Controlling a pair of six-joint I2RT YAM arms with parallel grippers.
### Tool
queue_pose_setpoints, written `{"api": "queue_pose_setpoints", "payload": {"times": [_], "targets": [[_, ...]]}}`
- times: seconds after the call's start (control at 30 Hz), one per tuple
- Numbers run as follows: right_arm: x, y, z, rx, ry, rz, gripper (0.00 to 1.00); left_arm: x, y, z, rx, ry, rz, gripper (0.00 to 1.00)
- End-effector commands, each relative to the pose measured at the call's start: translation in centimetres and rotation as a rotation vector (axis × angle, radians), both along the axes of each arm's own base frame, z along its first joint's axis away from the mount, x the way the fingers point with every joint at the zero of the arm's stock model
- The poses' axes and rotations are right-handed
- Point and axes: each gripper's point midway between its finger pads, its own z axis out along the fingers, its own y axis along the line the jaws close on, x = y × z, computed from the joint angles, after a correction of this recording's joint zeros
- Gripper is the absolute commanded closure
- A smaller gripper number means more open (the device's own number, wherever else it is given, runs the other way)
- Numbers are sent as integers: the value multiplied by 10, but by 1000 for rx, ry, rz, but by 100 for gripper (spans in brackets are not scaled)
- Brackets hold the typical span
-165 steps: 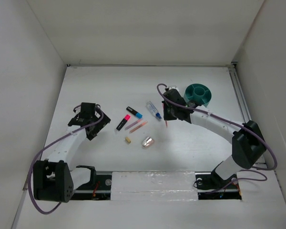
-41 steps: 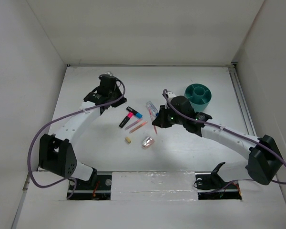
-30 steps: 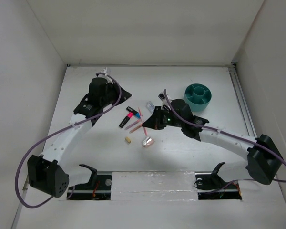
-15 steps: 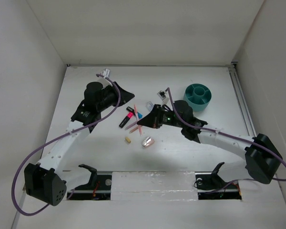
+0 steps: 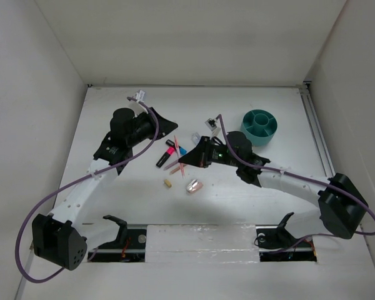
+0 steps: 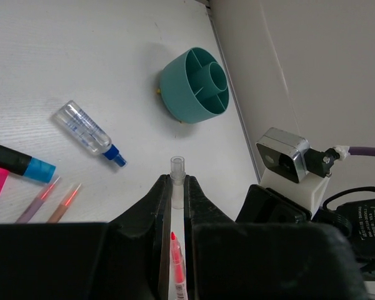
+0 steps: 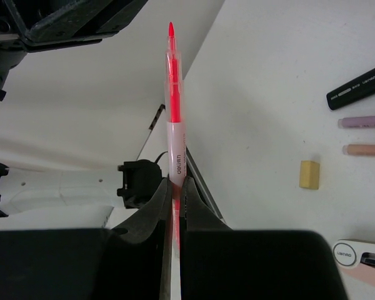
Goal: Sort the stationery into containers
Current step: Close the pen cap on the pen.
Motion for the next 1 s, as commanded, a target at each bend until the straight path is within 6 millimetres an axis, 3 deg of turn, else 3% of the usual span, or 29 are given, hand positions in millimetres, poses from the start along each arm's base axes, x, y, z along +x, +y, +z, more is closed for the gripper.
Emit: {"api": "queue_pose_setpoints", "payload": {"times": [0.0,0.4,0.97], "targets": [[4,2,25,70,-65,-6,100,-3,0,21,-29,-81,-16,100],[15,-14,24,71,-67,-38,100,-2,-4,18,-43,-58,-30,100],[10,-13,30,85,-78,-9,100,0,-8,9,-47,-33,-49,100]]}}
